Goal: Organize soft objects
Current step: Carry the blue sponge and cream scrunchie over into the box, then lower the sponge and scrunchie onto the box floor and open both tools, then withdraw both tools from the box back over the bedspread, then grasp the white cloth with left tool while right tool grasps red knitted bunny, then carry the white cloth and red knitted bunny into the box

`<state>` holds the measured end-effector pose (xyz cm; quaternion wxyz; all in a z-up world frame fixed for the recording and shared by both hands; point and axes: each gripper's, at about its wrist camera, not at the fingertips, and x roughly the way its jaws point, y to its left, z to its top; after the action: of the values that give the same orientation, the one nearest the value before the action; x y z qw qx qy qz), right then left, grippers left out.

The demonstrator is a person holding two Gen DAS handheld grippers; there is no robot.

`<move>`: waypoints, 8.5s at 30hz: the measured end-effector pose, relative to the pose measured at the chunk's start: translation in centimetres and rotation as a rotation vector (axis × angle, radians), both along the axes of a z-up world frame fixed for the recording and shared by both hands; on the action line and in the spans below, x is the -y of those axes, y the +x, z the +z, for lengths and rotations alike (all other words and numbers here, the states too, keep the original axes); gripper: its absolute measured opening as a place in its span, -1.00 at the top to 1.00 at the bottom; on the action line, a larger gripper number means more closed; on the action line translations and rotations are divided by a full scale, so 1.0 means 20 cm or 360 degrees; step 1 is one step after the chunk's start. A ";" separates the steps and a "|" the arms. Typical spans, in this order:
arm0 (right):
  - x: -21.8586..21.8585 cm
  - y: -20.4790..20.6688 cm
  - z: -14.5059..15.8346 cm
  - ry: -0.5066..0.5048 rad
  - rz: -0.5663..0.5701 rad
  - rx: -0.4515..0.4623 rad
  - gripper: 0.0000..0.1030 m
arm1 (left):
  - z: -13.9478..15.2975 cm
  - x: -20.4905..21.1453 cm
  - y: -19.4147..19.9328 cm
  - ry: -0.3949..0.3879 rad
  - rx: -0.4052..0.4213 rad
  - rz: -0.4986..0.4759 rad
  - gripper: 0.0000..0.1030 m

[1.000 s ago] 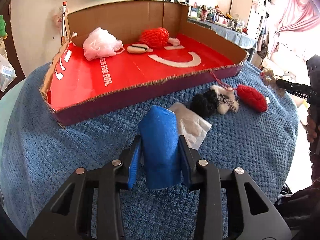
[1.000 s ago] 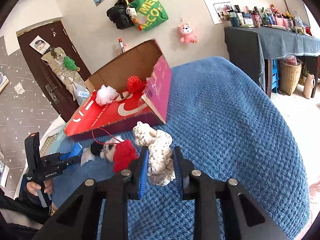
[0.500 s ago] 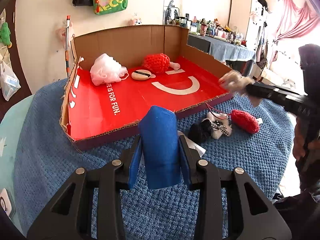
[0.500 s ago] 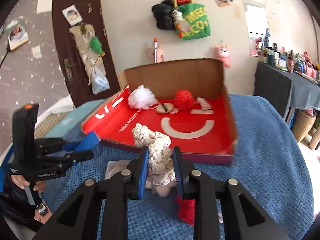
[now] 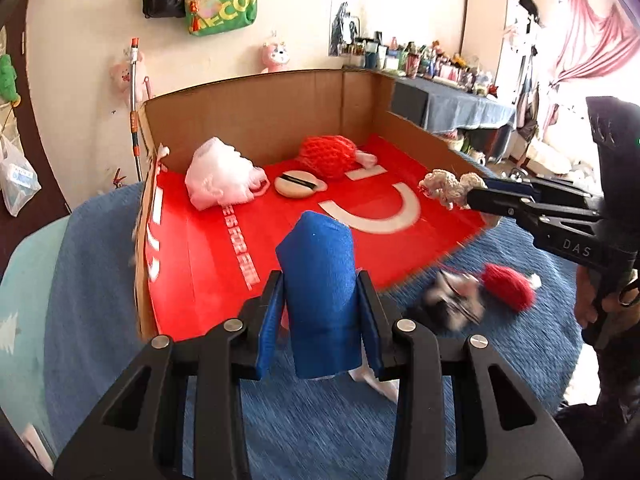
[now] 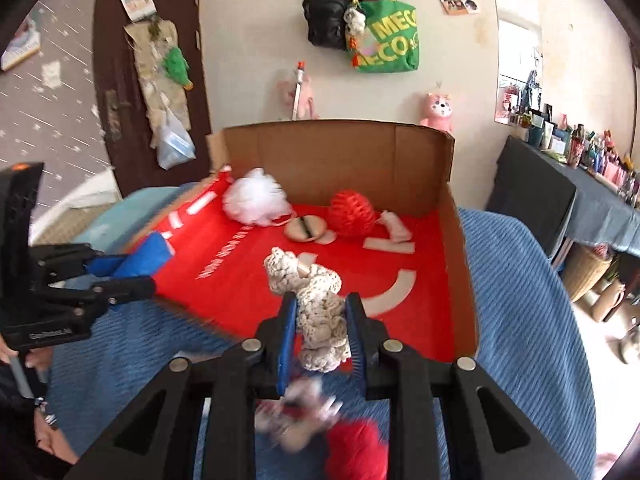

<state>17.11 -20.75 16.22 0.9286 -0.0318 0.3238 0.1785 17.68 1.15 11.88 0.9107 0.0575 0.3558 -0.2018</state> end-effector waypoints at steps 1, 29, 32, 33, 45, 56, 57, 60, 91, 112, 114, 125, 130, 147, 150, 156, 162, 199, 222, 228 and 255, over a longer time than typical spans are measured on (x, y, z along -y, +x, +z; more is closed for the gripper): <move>-0.02 0.05 0.00 -0.0044 -0.0010 0.0003 0.50 | 0.00 0.01 0.06 0.0018 -0.0021 -0.0003 0.35; -0.14 0.71 -0.27 -0.0524 -0.0119 -0.0413 0.45 | -0.30 -0.03 0.73 0.0245 -0.0492 0.0142 0.35; -0.14 0.71 -0.27 -0.0507 -0.0107 -0.0426 0.44 | -0.30 -0.02 0.73 0.0267 -0.0473 0.0137 0.34; -0.13 0.71 -0.27 -0.0507 -0.0107 -0.0428 0.44 | -0.30 0.00 0.72 0.0267 -0.0471 0.0138 0.34; -0.10 0.73 -0.28 -0.0470 -0.0080 -0.0462 0.30 | -0.30 -0.02 0.73 0.0268 -0.0458 0.0141 0.12; -0.12 0.70 -0.26 -0.0476 -0.0071 -0.0446 -0.13 | -0.24 -0.02 0.67 0.0235 -0.0385 0.0141 -0.19; -0.13 0.69 -0.25 -0.0472 -0.0070 -0.0442 -0.15 | -0.24 -0.02 0.66 0.0229 -0.0377 0.0138 -0.20; -0.14 0.66 -0.22 -0.0456 -0.0064 -0.0421 -0.29 | -0.20 -0.02 0.62 0.0223 -0.0339 0.0145 -0.33; 0.03 -0.41 0.29 -0.0020 -0.0104 0.0218 -0.99 | 0.18 -0.03 -0.41 -0.0025 0.0378 0.0455 -0.84; 0.14 -0.68 -0.22 0.0106 -0.0312 0.0237 -1.00 | -0.23 0.01 -0.64 -0.0057 0.0332 0.0500 -0.85; 0.14 -0.68 -0.26 0.0105 -0.0327 0.0217 -1.00 | -0.27 0.01 -0.64 -0.0057 0.0290 0.0499 -0.85; 0.17 -0.64 -0.36 0.0101 -0.0357 0.0118 -1.00 | -0.32 0.00 -0.61 -0.0056 0.0205 0.0510 -0.85; 0.18 -0.61 -0.35 0.0075 -0.0359 0.0086 -1.00 | -0.31 0.01 -0.57 -0.0027 0.0159 0.0497 -0.85; 0.23 -0.37 -0.33 -0.0027 -0.0264 -0.0194 -0.97 | -0.29 0.15 -0.30 0.0028 -0.0078 0.0184 -0.83; 0.23 -0.32 -0.35 -0.0043 -0.0237 -0.0258 -0.71 | -0.31 0.18 -0.26 0.0028 -0.0121 0.0137 -0.67; 0.24 -0.29 -0.41 -0.0021 -0.0190 -0.0344 -0.10 | -0.39 0.22 -0.19 0.0020 -0.0259 0.0046 -0.10; 0.23 -0.33 -0.38 -0.0014 -0.0160 -0.0290 0.09 | -0.37 0.22 -0.20 0.0028 -0.0234 0.0032 0.44; 0.11 -0.21 0.00 0.0060 -0.0098 -0.0019 0.10 | -0.06 0.12 -0.19 -0.0017 -0.0043 0.0002 0.50; -0.12 0.39 -0.25 -0.0108 0.0096 -0.0320 0.09 | -0.19 0.15 0.33 0.0040 -0.0269 -0.0046 0.50; -0.13 0.42 -0.30 -0.0128 0.0110 -0.0374 0.08 | -0.23 0.15 0.36 0.0042 -0.0308 -0.0048 0.50; -0.14 0.44 -0.35 -0.0191 0.0111 -0.0382 0.05 | -0.30 0.14 0.39 0.0023 -0.0351 -0.0037 0.49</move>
<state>25.93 -17.89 9.32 0.8728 -0.0769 0.4414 0.1936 25.57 -1.62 5.97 0.8632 0.0457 0.4546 -0.2149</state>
